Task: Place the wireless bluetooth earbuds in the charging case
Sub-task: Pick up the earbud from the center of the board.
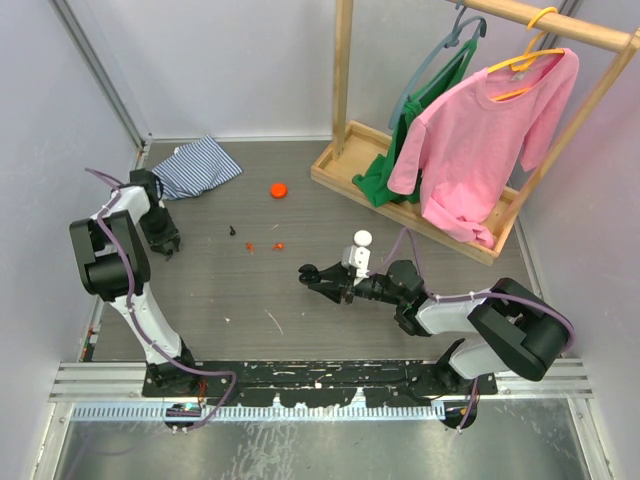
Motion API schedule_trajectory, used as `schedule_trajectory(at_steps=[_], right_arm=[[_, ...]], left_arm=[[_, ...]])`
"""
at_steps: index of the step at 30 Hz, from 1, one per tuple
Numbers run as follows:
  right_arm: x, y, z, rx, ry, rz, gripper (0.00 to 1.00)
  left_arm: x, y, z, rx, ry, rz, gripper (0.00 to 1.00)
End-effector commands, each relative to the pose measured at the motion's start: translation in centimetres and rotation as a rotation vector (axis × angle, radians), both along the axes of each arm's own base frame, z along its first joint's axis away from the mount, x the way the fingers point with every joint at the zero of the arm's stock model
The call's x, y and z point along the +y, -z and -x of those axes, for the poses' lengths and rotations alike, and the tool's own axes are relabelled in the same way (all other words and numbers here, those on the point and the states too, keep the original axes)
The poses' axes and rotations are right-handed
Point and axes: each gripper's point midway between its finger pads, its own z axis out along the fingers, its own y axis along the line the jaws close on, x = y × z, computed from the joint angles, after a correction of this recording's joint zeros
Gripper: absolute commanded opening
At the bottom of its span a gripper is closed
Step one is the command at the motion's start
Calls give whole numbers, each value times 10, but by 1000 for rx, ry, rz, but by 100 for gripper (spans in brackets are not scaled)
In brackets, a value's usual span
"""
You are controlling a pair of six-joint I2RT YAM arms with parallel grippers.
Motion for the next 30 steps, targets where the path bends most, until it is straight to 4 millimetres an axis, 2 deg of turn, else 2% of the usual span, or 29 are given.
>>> schedule_trajectory(at_steps=[1,8,14,21,30], right_arm=[[6,-23,-5,-70,2,-49,14],[6,-24,-4,-72,1,-52,14],[6,-26,-3,-76,2,-54,14],[6,-26,-4,-75,5,-52,13],[3,-28,-8,-85,33,-63,13]], left_arm=[[8,0,-5,-1,-10,-13,33],[5,8,-3,19,-6,7,27],[-3,5,-5,-5,-3,47,19],[-26,-18,-16,-113,2,144,13],[-75,-67,-28,-303,25,325,12]])
